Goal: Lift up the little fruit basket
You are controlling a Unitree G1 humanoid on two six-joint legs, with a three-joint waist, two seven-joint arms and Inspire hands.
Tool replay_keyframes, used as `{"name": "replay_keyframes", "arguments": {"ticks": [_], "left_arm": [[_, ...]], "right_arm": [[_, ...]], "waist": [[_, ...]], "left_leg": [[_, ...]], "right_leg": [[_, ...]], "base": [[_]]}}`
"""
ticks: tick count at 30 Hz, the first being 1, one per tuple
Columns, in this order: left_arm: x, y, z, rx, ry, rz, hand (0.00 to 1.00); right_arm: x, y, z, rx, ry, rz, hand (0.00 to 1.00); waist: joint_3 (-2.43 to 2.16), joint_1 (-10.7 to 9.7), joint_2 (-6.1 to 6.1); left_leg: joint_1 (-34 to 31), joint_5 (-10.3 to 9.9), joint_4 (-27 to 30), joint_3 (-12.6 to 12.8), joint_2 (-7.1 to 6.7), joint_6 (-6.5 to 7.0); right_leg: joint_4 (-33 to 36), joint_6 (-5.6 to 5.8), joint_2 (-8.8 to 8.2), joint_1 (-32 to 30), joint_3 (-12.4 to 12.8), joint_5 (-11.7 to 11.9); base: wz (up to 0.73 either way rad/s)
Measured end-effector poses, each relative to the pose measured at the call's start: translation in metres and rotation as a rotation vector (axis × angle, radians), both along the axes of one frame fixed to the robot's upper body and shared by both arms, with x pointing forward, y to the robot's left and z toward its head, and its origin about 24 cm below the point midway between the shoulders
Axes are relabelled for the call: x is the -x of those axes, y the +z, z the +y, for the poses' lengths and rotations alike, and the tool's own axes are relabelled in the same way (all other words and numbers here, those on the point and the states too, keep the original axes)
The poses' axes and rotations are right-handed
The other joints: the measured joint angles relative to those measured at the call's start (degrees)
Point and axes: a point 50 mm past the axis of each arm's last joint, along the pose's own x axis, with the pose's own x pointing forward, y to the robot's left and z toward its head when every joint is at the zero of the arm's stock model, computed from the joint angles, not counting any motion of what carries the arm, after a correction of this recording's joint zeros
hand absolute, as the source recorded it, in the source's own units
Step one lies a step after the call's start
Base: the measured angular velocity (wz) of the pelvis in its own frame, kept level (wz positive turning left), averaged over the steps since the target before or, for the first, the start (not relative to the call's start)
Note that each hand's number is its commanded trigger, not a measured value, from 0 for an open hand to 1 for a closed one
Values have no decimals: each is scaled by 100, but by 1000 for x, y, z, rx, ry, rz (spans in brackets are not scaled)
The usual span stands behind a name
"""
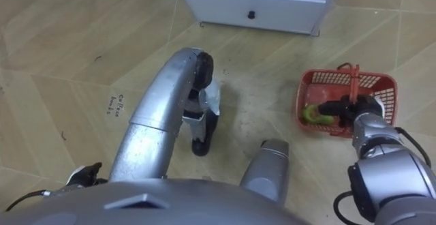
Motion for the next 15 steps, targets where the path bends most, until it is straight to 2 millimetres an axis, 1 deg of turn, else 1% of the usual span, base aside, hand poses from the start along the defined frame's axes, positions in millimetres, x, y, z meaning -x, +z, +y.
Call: {"name": "replay_keyframes", "arguments": {"ticks": [6, 12, 15], "left_arm": [[-2, 0, -1, 1, -1, -5, 0], [-8, 1, -1, 1, -2, -19, 0], [-13, 2, 0, 2, 14, -37, 0]], "right_arm": [[0, -1, 2, -3, 8, 4, 100], [-3, 0, 3, 2, 24, -4, 100], [-8, 2, 5, 0, 41, -22, 100]], "waist": [[-2, -4, 3], [12, 1, -23], [26, -27, -46]], "left_leg": [[15, 1, 2, -2, 11, 0], [47, 1, 17, 3, 20, 0], [66, 0, 41, -15, 3, 3]], "right_leg": [[0, 15, -10, 11, 34, -8], [13, 13, -15, 48, 61, -9], [7, 11, -4, 124, 63, -11]], "base": [[0], [0], [0]]}}
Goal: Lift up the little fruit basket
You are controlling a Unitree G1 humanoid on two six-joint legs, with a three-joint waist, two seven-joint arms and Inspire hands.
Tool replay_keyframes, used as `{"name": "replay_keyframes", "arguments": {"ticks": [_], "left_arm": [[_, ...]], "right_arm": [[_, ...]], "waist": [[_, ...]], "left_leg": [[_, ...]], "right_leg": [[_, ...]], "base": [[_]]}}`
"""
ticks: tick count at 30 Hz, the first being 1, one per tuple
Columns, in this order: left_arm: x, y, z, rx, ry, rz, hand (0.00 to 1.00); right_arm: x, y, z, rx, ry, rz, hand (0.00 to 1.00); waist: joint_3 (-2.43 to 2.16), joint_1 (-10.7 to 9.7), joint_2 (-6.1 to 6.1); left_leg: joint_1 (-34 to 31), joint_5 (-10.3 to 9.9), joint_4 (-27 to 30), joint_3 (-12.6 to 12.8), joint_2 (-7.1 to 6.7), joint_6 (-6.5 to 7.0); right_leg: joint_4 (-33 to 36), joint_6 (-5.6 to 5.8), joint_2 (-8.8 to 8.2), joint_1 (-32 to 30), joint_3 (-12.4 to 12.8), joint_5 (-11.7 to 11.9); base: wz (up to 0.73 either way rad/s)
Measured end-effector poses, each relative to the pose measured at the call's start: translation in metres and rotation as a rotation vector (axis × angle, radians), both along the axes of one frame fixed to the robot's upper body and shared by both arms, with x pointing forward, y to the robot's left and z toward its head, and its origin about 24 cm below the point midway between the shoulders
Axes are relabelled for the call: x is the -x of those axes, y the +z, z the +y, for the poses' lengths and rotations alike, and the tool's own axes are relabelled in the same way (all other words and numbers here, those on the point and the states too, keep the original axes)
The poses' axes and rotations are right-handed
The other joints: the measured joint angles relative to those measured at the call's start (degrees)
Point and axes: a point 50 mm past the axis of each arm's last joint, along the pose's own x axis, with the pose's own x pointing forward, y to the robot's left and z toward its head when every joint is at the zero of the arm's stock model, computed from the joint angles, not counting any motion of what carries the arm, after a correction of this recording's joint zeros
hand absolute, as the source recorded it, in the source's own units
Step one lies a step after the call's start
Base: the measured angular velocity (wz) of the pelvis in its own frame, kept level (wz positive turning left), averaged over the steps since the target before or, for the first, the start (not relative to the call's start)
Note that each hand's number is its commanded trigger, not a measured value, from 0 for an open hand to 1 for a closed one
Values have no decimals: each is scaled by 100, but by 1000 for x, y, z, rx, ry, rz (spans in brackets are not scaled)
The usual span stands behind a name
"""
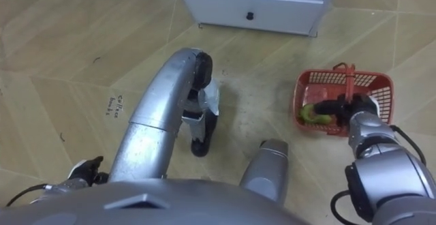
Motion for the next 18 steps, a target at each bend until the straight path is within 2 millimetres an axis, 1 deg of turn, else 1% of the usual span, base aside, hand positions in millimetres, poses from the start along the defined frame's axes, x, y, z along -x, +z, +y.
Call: {"name": "replay_keyframes", "arguments": {"ticks": [1, 3, 4, 6, 7, 8, 9, 10, 11, 12, 13, 14, 15, 16, 17, 18], "left_arm": [[-5, 1, 1, -2, 2, -10, 0], [-10, 2, 2, 1, 20, -25, 0], [-13, 3, 3, 2, 32, -36, 0], [-20, 4, 3, 5, 35, -55, 0], [-27, 5, 3, 7, 37, -73, 0], [-34, 7, 3, 8, 43, -91, 0], [-38, 8, 4, 7, 45, -101, 0], [-47, 11, 6, 3, 50, -128, 0], [-56, 14, 7, 4, 60, -156, 0], [-59, 15, 7, 5, 61, -166, 0], [-62, 16, 6, 7, 58, -174, 0], [-65, 17, 5, 10, 54, -185, 0], [-66, 17, 4, 12, 51, -192, 0], [-67, 17, 4, 16, 57, -204, 0], [-65, 17, 6, 14, 82, -205, 0], [-57, 16, 9, 2, 118, -192, 0]], "right_arm": [[-2, 1, 1, 0, 8, -7, 100], [-5, 2, 2, -8, 20, -16, 100], [-8, 3, 3, -11, 34, -28, 100], [-16, 7, 5, -1, 61, -47, 100], [-22, 10, 7, -2, 71, -68, 100], [-30, 14, 11, -8, 88, -100, 100], [-34, 16, 14, -12, 100, -120, 100], [-44, 21, 19, -21, 123, -158, 100], [-51, 25, 24, -28, 141, -189, 100], [-53, 27, 26, -31, 148, -202, 100], [-59, 31, 29, -36, 162, -227, 100], [-63, 34, 32, -41, 176, -246, 100], [-65, 36, 34, -44, 184, -255, 100], [-70, 40, 38, -47, 201, -275, 100], [-76, 45, 43, -59, 220, -303, 100], [-80, 47, 52, -78, 238, -322, 100]], "waist": [[12, -3, -22], [20, -8, -63], [35, -12, -95], [49, -32, -137], [72, -55, -196], [71, -102, -246], [68, -119, -257], [95, -139, -343], [94, -147, -399], [85, -147, -413], [80, -144, -411], [67, -145, -398], [64, -148, -388], [49, -151, -366], [36, -113, -359], [5, -65, -329]], "left_leg": [[17, -1, 12, -10, -5, 1], [46, -6, 24, -31, -21, 10], [87, -25, 42, -54, -27, 26], [95, -44, 74, -112, -64, 26], [116, -44, 80, -120, -87, 26], [136, -49, 82, -128, -101, 36], [154, -53, 82, -131, -100, 46], [195, -65, 82, -143, -99, 70], [230, -76, 79, -180, -98, 92], [257, -79, 74, -205, -96, 101], [341, -92, 42, -272, -94, 131], [476, -121, -97, -318, -72, 188], [555, -130, -220, -335, -52, 208], [733, -137, -584, -373, -27, 220], [973, -133, -1019, -380, 42, 224], [1306, -117, -1466, -366, 147, 248]], "right_leg": [[-2, -1, 12, 4, 4, 0], [-23, 0, 44, 52, -1, 0], [-39, 0, 58, 103, -9, 0], [-50, 0, 69, 186, -28, 0], [-63, -1, 78, 222, -28, 0], [-95, 0, 101, 261, -35, 0], [-114, 1, 109, 282, -40, 0], [-172, 10, 161, 313, -32, -5], [-280, 10, 246, 376, -39, -6], [-352, 10, 304, 413, -47, -6], [-563, 10, 443, 506, -50, -6], [-877, 10, 575, 580, -51, -6], [-1087, 10, 629, 601, -53, -5], [-1604, 11, 695, 612, -61, -4], [-2219, 23, 715, 622, -46, 6], [-2919, 94, 713, 745, -42, 99]], "base": [[0], [0], [-5], [-2], [0], [0], [0], [0], [0], [0], [-7], [-10], [-13], [-28], [-60], [-65]]}}
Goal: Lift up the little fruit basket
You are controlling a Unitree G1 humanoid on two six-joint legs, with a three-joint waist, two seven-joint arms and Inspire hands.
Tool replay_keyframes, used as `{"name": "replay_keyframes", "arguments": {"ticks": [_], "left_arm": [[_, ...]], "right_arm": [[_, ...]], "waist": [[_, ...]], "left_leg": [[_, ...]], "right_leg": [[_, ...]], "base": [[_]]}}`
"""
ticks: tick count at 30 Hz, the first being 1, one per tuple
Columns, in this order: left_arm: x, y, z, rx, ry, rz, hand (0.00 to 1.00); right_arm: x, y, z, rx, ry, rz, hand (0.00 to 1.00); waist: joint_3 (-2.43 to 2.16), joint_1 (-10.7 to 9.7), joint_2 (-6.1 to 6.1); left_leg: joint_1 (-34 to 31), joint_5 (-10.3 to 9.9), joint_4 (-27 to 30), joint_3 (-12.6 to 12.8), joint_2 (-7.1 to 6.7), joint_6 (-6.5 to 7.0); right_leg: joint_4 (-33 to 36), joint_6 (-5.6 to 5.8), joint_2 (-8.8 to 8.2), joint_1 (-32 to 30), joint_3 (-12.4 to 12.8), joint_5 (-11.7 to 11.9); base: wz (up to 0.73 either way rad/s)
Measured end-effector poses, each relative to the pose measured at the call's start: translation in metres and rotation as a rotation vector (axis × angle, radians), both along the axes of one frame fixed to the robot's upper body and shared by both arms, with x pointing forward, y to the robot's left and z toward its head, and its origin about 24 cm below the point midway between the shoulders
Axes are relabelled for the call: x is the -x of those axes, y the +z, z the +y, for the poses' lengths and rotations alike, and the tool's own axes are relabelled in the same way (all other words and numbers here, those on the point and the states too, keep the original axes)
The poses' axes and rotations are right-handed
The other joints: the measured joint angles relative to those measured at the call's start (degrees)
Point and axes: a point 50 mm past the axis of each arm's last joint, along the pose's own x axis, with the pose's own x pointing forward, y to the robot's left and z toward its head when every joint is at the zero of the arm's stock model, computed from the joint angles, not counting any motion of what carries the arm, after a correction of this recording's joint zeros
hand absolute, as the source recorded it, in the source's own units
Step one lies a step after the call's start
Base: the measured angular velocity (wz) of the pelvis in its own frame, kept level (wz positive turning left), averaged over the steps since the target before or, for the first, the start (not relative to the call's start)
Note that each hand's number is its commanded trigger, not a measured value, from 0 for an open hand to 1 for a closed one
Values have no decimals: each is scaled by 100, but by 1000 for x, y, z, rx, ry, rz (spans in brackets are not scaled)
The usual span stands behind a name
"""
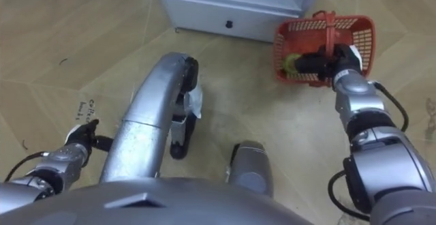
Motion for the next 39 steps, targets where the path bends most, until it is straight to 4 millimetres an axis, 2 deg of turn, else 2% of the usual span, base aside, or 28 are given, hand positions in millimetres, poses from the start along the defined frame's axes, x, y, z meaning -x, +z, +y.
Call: {"name": "replay_keyframes", "arguments": {"ticks": [1, 2, 3, 4, 5, 6, 8, 9, 10, 11, 12, 13, 14, 15, 16, 17, 18, 19, 20, 21, 22, 24, 26, 29, 31, 32, 35, 39], "left_arm": [[6, -1, 2, -2, 23, 10, 0], [17, -3, 4, -16, 55, 30, 0], [21, -4, 5, -21, 65, 39, 0], [25, -4, 7, -34, 85, 47, 0], [29, -4, 11, -58, 95, 52, 0], [30, -3, 13, -71, 96, 54, 0], [33, -2, 16, -120, 98, 55, 0], [34, -2, 17, -129, 101, 53, 0], [35, -1, 18, -147, 104, 44, 0], [36, -1, 20, -160, 111, 36, 0], [36, 0, 19, -162, 113, 31, 0], [35, 0, 18, -162, 117, 22, 0], [33, -1, 16, -159, 119, 13, 0], [35, -1, 15, -158, 121, 12, 0], [43, -2, 14, -161, 123, 21, 0], [53, -3, 15, -169, 122, 40, 0], [60, -4, 16, -177, 119, 58, 0], [69, -6, 13, -177, 112, 86, 0], [77, -8, 11, -174, 111, 120, 0], [84, -8, 11, -177, 114, 142, 0], [92, -10, 8, -174, 108, 177, 0], [102, -12, 4, -161, 120, 214, 0], [109, -12, 5, -158, 128, 242, 0], [111, -11, 9, -163, 134, 261, 0], [108, -12, 7, -156, 123, 254, 0], [105, -12, 6, -149, 120, 243, 0], [106, -13, 5, -131, 119, 259, 0], [107, -13, 4, -113, 117, 273, 0]], "right_arm": [[-1, 0, 4, -10, 10, -4, 100], [1, -1, 10, -17, 29, -3, 100], [3, -2, 12, -15, 35, 2, 100], [11, -7, 13, -7, 38, 19, 100], [15, -10, 15, 2, 47, 31, 100], [14, -9, 17, 12, 60, 30, 100], [10, -3, 21, 64, 101, 5, 100], [11, -2, 23, 74, 108, -5, 100], [11, 2, 27, 83, 130, -35, 100], [10, 8, 32, 76, 149, -74, 100], [10, 11, 34, 74, 155, -93, 100], [11, 16, 37, 65, 157, -125, 100], [14, 19, 37, 54, 145, -147, 100], [14, 20, 38, 50, 149, -157, 100], [12, 26, 42, 41, 158, -187, 100], [9, 32, 47, 25, 162, -218, 100], [8, 33, 49, 11, 159, -230, 100], [7, 38, 48, -3, 153, -261, 100], [6, 42, 46, -19, 133, -283, 100], [7, 42, 48, -22, 135, -288, 100], [8, 48, 51, -24, 158, -317, 100], [6, 58, 57, -34, 200, -366, 100], [2, 76, 64, -20, 245, -440, 100], [0, 89, 67, -7, 270, -494, 100], [-1, 94, 62, -5, 269, -510, 100], [-1, 98, 60, -13, 265, -522, 100], [-2, 108, 64, -27, 302, -553, 100], [-6, 123, 71, -50, 360, -599, 100]], "waist": [[-26, -1, 10], [-70, 1, 62], [-97, 5, 100], [-132, 38, 155], [-157, 91, 206], [-156, 118, 231], [-172, 141, 364], [-178, 140, 387], [-188, 138, 402], [-179, 106, 420], [-179, 83, 419], [-179, -25, 420], [-182, -80, 420], [-179, -71, 396], [-177, -88, 379], [-129, -124, 326], [-154, -152, 273], [-175, -263, 266], [-214, -207, 230], [-261, -125, 164], [-262, -76, 157], [-267, -13, 164], [-270, -57, 188], [-258, -96, 209], [-258, -120, 233], [-259, -110, 233], [-255, -100, 222], [-277, -32, 176]], "left_leg": [[193, 8, -238, 14, 25, 17], [625, 61, -773, 48, 101, 86], [833, 109, -1055, 37, 104, 97], [1267, 241, -1674, 21, 141, 130], [1678, 420, -2306, 1, 224, 121], [1874, 516, -2623, 0, 282, 105], [2687, 994, -3879, -135, 338, 16], [2903, 1095, -4174, -168, 369, -21], [3277, 1305, -4658, -333, 377, -107], [3642, 1437, -5080, -542, 371, -212], [3794, 1493, -5242, -603, 368, -253], [4037, 1558, -5436, -735, 350, -329], [4282, 1629, -5647, -778, 372, -443], [4411, 1671, -5765, -737, 368, -496], [4539, 1777, -5835, -711, 442, -562], [4395, 1883, -5614, -658, 483, -572], [4370, 1887, -5840, -639, 426, -574], [4248, 2158, -6509, -542, 316, -485], [4189, 2818, -6745, -398, 352, -309], [4279, 2847, -6827, -291, 350, -301], [4398, 2874, -6922, -279, 348, -278], [4529, 2875, -6976, -442, 349, -279], [4616, 2935, -7004, -730, 344, -381], [4979, 2999, -7257, -539, 386, -482], [5101, 3033, -7379, -501, 430, -535], [5119, 3054, -7421, -474, 470, -568], [5129, 3100, -7466, -482, 500, -609], [5172, 3125, -7450, -538, 502, -620]], "right_leg": [[-341, 6, -5, 73, -45, 123], [-977, 3, -42, 196, -132, 587], [-1284, 16, -42, 258, -156, 886], [-1857, 25, -24, 349, -214, 1537], [-2319, 42, -22, 316, -263, 1676], [-2506, 52, -14, 215, -269, 1575], [-3494, 111, -37, -92, -586, 1242], [-3867, 124, -37, -115, -705, 1220], [-4648, 124, -40, -99, -919, 1218], [-5576, 79, 12, 19, -1071, 1264], [-6081, 59, 56, 103, -1107, 1324], [-6641, 81, 154, 311, -1205, 1717], [-6850, 44, 197, 609, -1364, 1774], [-6989, -7, 251, 744, -1387, 1811], [-7313, -96, 351, 1016, -1376, 1902], [-7673, -172, 420, 1317, -1262, 2018], [-7817, -180, 442, 1448, -1154, 2052], [-8034, -183, 473, 1669, -1014, 2081], [-8132, -163, 498, 1778, -1076, 2063], [-8208, -142, 461, 1810, -1114, 2084], [-8443, -52, 458, 1953, -1329, 2188], [-8718, -13, 494, 2050, -1532, 2258], [-8999, -205, 578, 2201, -1694, 2442], [-9038, -246, 690, 2485, -1726, 2489], [-9018, -262, 694, 2562, -1799, 2483], [-9007, -311, 722, 2556, -1802, 2475], [-8901, -393, 760, 2532, -1823, 2446], [-8879, -419, 783, 2541, -1823, 2430]], "base": [[-71], [-45], [-49], [-51], [-62], [-80], [-80], [-72], [-62], [-51], [-13], [30], [37], [26], [10], [16], [50], [46], [30], [4], [-5], [-6], [-7], [5], [13], [7], [-1], [4]]}}
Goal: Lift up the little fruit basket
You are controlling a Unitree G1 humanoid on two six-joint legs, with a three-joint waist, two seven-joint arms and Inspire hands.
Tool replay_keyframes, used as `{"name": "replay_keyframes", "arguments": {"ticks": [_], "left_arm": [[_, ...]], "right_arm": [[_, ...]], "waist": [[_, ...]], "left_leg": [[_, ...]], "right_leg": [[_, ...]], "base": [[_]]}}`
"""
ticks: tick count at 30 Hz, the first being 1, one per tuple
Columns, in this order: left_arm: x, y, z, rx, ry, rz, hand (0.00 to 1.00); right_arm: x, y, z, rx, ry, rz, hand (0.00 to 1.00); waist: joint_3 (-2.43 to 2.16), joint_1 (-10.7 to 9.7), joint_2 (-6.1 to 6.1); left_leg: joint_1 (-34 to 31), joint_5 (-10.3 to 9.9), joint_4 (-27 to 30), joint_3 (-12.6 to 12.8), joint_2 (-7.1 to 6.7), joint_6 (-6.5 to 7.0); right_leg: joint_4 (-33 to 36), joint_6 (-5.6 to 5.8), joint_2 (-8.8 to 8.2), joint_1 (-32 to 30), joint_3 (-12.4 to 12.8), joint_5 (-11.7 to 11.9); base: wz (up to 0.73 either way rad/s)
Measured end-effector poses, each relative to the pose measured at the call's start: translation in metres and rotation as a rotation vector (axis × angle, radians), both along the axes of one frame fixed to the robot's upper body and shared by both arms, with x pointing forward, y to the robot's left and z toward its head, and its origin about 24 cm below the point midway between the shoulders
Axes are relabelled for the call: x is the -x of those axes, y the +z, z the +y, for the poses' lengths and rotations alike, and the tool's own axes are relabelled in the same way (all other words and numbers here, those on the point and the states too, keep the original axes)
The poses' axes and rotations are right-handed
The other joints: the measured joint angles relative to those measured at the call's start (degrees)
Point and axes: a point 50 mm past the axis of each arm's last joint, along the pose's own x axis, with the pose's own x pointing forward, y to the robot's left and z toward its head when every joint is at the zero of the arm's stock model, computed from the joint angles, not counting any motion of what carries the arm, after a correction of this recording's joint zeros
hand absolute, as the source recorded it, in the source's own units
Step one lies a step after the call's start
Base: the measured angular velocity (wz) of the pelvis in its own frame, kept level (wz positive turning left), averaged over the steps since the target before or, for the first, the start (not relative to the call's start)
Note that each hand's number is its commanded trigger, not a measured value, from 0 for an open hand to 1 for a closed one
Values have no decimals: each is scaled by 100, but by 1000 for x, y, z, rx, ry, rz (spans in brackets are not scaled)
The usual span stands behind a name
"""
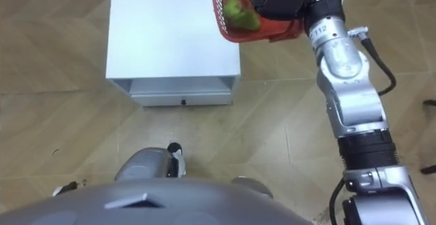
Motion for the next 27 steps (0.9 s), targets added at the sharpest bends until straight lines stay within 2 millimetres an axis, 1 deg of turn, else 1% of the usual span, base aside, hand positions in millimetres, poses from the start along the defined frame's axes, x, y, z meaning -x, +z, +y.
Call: {"name": "replay_keyframes", "arguments": {"ticks": [2, 3, 4, 6, 7, 8, 12, 13, 15, 18, 19, 21, 23, 27], "left_arm": [[0, 0, 1, 7, -1, 4, 0], [0, 0, 2, 11, -2, 4, 0], [0, 1, 2, 12, -3, 4, 0], [0, 1, 3, 13, 1, 4, 0], [0, 1, 3, 17, 8, 2, 0], [1, 1, 3, 26, 12, 5, 0], [2, 0, 3, 36, 15, 13, 0], [2, 0, 3, 36, 13, 11, 0], [2, 0, 3, 36, 14, 13, 0], [2, 0, 3, 36, 14, 16, 0], [4, 0, 3, 37, 15, 20, 0], [5, 0, 2, 39, 16, 21, 0], [4, 0, 3, 43, 12, 12, 0], [7, 1, 4, 44, 12, 21, 0]], "right_arm": [[-3, 6, 3, -2, 28, -20, 100], [-3, 7, 4, -4, 36, -24, 100], [-2, 10, 6, -7, 53, -32, 100], [-2, 10, 8, -13, 79, -30, 100], [-2, 10, 9, -15, 91, -26, 100], [-2, 9, 10, -18, 103, -21, 100], [-1, 5, 16, -17, 137, 10, 100], [0, 3, 18, -16, 146, 17, 100], [0, 1, 21, -18, 164, 27, 100], [1, -3, 27, -32, 183, 40, 100], [1, -4, 30, -49, 186, 45, 100], [-1, -8, 32, -80, 186, 65, 100], [-2, -12, 31, -96, 179, 81, 100], [-3, -21, 32, -124, 183, 127, 100]], "waist": [[-38, 38, -62], [-46, 65, -77], [-45, 114, -93], [-33, 155, -114], [-19, 168, -123], [-4, 178, -121], [19, 253, -91], [29, 315, -76], [36, 393, -83], [71, 543, -144], [61, 602, -180], [55, 669, -190], [65, 765, -173], [69, 808, -147]], "left_leg": [[14, 8, 0, -8, -2, 3], [15, 8, 0, -9, -3, 4], [19, 11, 2, -7, -4, 9], [38, 13, 8, -7, -10, 13], [41, 14, 12, -10, -10, 13], [42, 14, 19, -10, -5, 14], [46, 15, 31, 14, 22, 12], [46, 18, 25, 16, 24, 9], [48, 33, -32, 15, 11, 11], [37, 42, -48, 7, 1, 10], [12, 45, -37, 4, -4, 6], [-36, 46, 3, -25, -11, 4], [-107, 46, 39, -77, -26, 5], [-230, 57, 48, -142, -35, 0]], "right_leg": [[-9, 1, 21, 9, -6, -4], [-9, 1, 22, 11, -7, -4], [-8, 2, 24, 20, -16, -3], [0, 3, 21, 44, -23, -2], [37, 3, 23, 53, -34, -2], [72, 3, 20, 43, -40, -2], [98, 2, 21, 30, -52, -2], [124, -1, 20, 16, -52, -5], [164, -7, 3, -4, -76, -29], [158, -13, 2, -27, -74, -64], [165, -14, -2, -61, -72, -75], [172, -15, 1, -79, -97, -75], [181, -14, 3, -102, -156, -75], [184, -15, 18, -186, -226, -74]], "base": [[0], [0], [0], [0], [0], [0], [-2], [0], [4], [4], [0], [8], [13], [10]]}}
